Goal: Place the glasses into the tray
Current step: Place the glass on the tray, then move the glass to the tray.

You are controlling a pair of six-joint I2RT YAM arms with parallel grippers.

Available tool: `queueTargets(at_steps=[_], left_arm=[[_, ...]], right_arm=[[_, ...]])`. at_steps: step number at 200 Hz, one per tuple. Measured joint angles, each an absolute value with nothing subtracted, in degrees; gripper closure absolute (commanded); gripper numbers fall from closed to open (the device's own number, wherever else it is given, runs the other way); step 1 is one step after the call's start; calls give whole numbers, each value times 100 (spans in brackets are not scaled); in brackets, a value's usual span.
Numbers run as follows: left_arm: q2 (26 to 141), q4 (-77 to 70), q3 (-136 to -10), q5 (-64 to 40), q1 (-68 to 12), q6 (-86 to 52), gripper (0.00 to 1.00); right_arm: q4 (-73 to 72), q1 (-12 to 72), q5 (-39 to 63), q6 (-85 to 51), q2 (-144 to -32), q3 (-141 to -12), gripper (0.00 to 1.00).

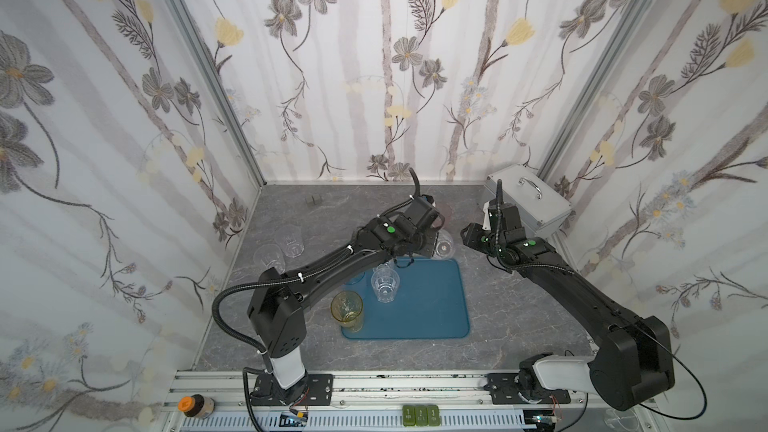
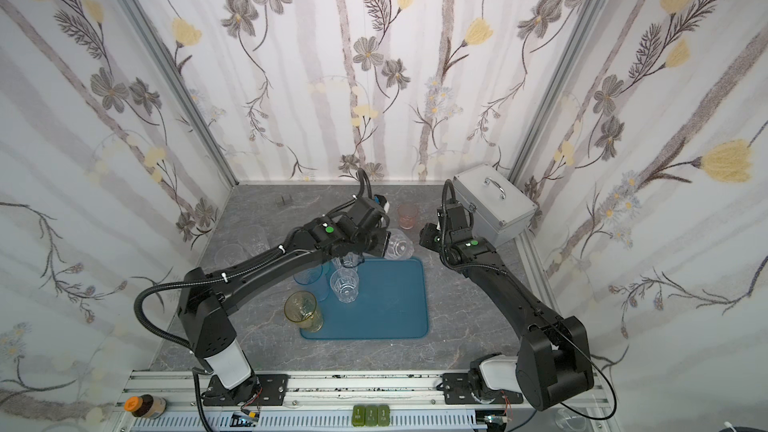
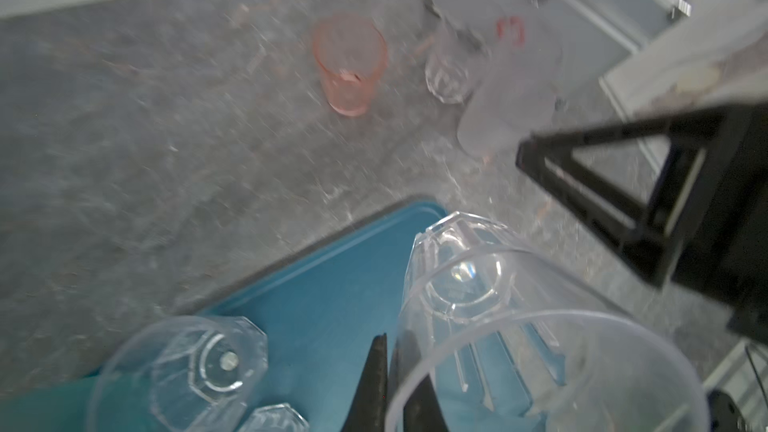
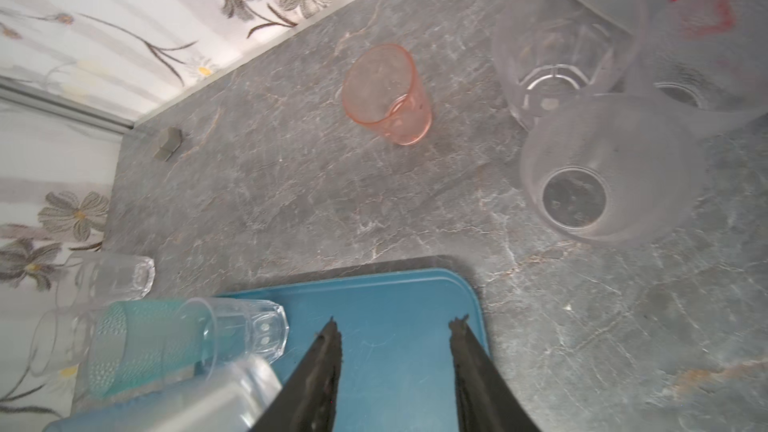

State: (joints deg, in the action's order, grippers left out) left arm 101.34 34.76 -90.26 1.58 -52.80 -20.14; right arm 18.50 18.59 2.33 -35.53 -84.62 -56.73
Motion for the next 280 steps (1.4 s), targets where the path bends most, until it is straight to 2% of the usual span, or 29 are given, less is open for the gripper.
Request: queueTargets(at_steps=[32,82,94,110,148,172,211,234,280], left_arm=[[10239,3529,-8503,-47,-5500,-2010,100],[10672,3629,-8051,-200,-5564,-1929,98],[10733,3601,-8064,-228,-5544,-1879,93],[10816,3555,-8121,-237,-5537,-1817,81],[10851,3710,-8281,-217,-5448,-1662,56],[10825,3747,-8573,-248,-5360,-1625,48],[10709,3715,-8965,-460,-5251,-1474,45],[10510,3728,-8949,-342,-4925,-1369,45],[9592,3494,-8442,139,-4134,-1328,43]], right_arm=[[1826,1839,217,-3577,-8423,-5498,55],[1973,2622,257,-3546,-8628,-5391,55],[2058,2733,270,-3518,-8628,-5308,55],[2165,2779,261,-3485,-8615,-5192,54],[2600,2816,338,-3297,-8283,-5037,47],[2849,2818,609,-3179,-8097,-4976,46],[3026,2974,854,-3081,-8149,-4980,46],[3035,3157,864,-3055,-8423,-5100,48],[3074,3621,744,-2930,-8903,-5282,61]])
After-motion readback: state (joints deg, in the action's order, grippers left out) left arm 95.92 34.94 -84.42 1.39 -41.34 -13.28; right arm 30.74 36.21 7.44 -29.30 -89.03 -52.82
